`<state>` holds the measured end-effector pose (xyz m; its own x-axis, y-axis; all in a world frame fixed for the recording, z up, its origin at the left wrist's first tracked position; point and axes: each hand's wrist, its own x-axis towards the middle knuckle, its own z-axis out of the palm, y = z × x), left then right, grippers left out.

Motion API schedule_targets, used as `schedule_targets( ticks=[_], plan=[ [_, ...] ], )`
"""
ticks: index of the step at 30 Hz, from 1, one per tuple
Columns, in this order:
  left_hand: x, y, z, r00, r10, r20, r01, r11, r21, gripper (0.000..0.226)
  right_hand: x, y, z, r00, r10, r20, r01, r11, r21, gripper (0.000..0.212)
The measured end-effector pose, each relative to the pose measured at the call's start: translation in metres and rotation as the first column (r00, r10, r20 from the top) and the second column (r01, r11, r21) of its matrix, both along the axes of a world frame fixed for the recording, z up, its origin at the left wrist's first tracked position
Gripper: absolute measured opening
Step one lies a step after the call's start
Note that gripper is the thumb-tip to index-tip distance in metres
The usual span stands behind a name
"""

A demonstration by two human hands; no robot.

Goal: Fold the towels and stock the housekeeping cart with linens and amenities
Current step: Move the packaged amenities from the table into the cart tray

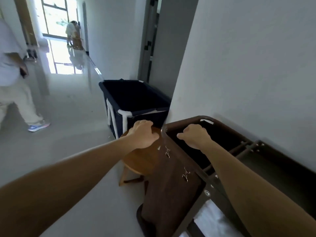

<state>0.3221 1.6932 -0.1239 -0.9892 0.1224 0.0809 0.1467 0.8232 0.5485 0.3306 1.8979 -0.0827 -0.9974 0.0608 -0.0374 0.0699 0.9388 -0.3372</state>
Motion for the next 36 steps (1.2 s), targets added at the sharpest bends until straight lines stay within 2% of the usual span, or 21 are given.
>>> schedule_targets(
  ticks=[5, 10, 14, 17, 23, 28, 32, 34, 36],
  plan=[
    [-0.066, -0.031, -0.021, 0.999, 0.009, 0.044, -0.008, 0.999, -0.038, 0.073, -0.078, -0.039, -0.006, 0.998, 0.042, 0.042, -0.041, 0.999, -0.016, 0.033],
    [-0.154, -0.056, -0.025, 0.997, 0.024, 0.069, -0.019, 0.997, -0.068, 0.056, -0.178, -0.060, -0.025, 0.995, 0.068, -0.068, -0.072, 0.996, -0.060, 0.033],
    [-0.220, -0.067, -0.024, 0.995, -0.001, 0.101, 0.006, 0.999, -0.048, 0.052, -0.252, -0.073, -0.032, 0.998, 0.057, 0.015, -0.056, 0.995, -0.081, 0.030],
    [-0.267, -0.072, -0.033, 0.993, -0.010, 0.115, 0.017, 0.998, -0.058, 0.063, -0.305, -0.082, -0.038, 0.998, 0.030, 0.061, -0.022, 0.993, -0.117, 0.024],
    [-0.373, -0.083, -0.066, 0.974, -0.142, 0.178, 0.157, 0.985, -0.071, 0.070, -0.397, -0.097, -0.061, 0.975, -0.136, 0.176, 0.169, 0.967, -0.192, 0.025],
    [-0.459, -0.092, -0.093, 0.916, -0.321, 0.240, 0.340, 0.939, -0.041, 0.072, -0.453, -0.105, -0.094, 0.894, -0.331, 0.303, 0.410, 0.877, -0.251, 0.029],
    [-0.515, -0.097, -0.112, 0.849, -0.427, 0.312, 0.458, 0.888, -0.030, 0.059, -0.474, -0.108, -0.134, 0.792, -0.438, 0.426, 0.567, 0.786, -0.247, 0.052],
    [-0.538, -0.091, -0.122, 0.813, -0.473, 0.339, 0.510, 0.860, -0.023, 0.055, -0.479, -0.103, -0.158, 0.749, -0.496, 0.439, 0.638, 0.720, -0.275, 0.044],
    [-0.555, -0.079, -0.137, 0.766, -0.519, 0.378, 0.561, 0.828, -0.001, 0.057, -0.482, -0.096, -0.185, 0.717, -0.508, 0.477, 0.679, 0.665, -0.311, 0.026]
  ],
)
